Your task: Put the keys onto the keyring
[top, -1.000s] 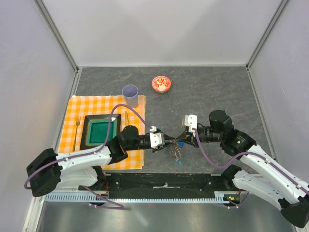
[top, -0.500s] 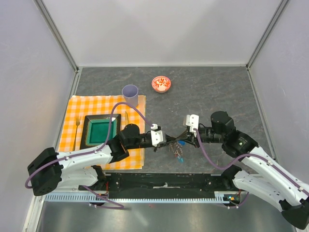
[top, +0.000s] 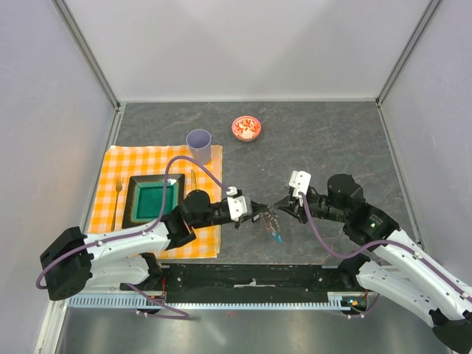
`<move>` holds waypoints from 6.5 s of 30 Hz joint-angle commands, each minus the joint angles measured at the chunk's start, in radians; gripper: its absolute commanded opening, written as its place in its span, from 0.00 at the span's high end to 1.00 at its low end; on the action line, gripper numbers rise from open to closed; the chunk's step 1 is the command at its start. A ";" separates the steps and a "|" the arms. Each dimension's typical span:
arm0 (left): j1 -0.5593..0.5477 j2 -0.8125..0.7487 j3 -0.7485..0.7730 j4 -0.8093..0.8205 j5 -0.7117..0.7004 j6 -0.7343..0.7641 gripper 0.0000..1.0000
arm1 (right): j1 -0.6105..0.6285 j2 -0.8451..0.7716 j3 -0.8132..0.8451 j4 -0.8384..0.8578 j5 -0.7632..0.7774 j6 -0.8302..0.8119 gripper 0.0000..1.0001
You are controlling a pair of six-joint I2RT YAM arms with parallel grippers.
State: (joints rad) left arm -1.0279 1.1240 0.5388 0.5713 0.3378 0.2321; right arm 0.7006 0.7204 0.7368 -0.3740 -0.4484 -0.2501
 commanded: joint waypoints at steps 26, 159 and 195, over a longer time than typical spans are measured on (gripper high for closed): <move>0.003 -0.106 -0.169 0.456 0.038 -0.050 0.98 | -0.009 0.088 -0.135 0.250 -0.039 0.186 1.00; 0.239 0.424 0.201 -0.172 0.056 -0.573 0.46 | -0.010 -0.205 -0.125 0.176 1.179 0.635 0.02; 0.537 -0.979 0.213 -1.002 -0.824 -0.478 0.01 | -0.009 -0.502 0.003 -0.132 1.550 0.456 0.02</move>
State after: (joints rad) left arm -0.4904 0.2832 0.7563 -0.3733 -0.3763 -0.3672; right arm 0.6907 0.2543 0.7597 -0.4870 1.0779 0.2050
